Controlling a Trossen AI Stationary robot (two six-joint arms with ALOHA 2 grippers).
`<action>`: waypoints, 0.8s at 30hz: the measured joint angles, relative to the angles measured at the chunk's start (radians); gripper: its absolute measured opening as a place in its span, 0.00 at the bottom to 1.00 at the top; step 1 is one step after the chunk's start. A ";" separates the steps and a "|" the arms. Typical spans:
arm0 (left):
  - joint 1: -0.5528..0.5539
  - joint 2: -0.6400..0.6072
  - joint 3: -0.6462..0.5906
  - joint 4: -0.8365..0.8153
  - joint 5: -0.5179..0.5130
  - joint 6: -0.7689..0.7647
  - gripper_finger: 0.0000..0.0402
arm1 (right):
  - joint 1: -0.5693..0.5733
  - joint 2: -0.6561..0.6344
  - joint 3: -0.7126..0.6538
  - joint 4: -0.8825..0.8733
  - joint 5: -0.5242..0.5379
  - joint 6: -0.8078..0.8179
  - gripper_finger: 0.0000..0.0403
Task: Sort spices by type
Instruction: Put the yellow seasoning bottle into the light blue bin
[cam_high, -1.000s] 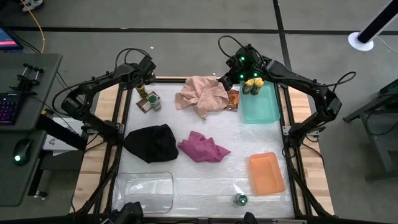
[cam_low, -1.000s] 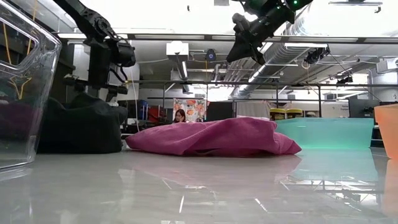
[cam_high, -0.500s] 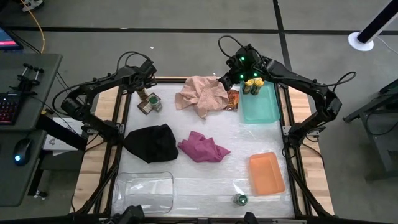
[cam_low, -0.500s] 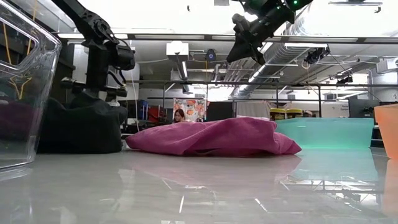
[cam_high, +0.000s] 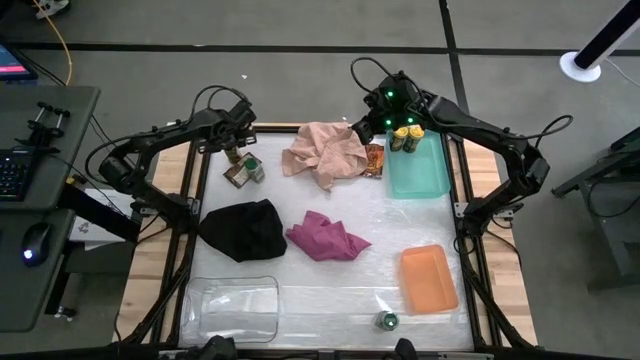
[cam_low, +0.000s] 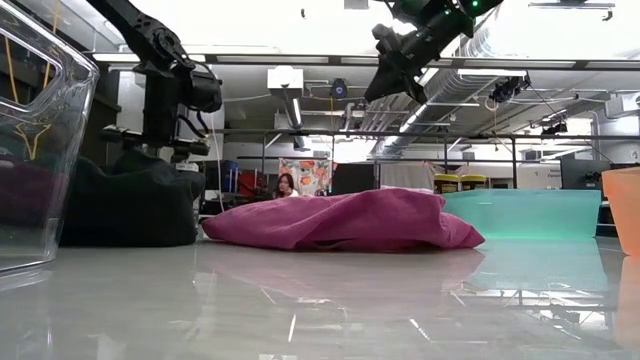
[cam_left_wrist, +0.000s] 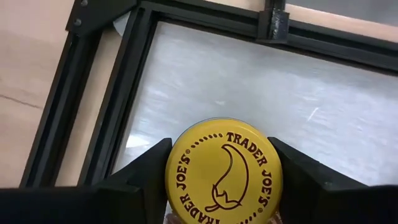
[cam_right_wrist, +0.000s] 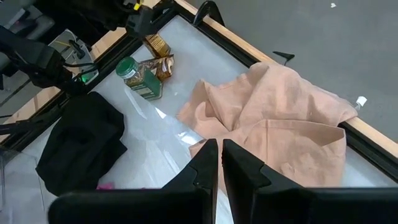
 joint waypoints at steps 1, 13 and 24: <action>0.000 -0.003 0.000 0.001 0.001 0.012 0.49 | -0.001 -0.005 -0.001 0.003 0.000 -0.001 0.04; -0.031 -0.113 0.185 0.249 0.040 0.334 0.49 | -0.045 -0.202 -0.001 -0.037 0.017 -0.005 0.04; -0.353 0.089 0.398 0.482 0.188 0.501 0.49 | -0.045 -0.273 -0.001 -0.429 0.204 0.042 0.04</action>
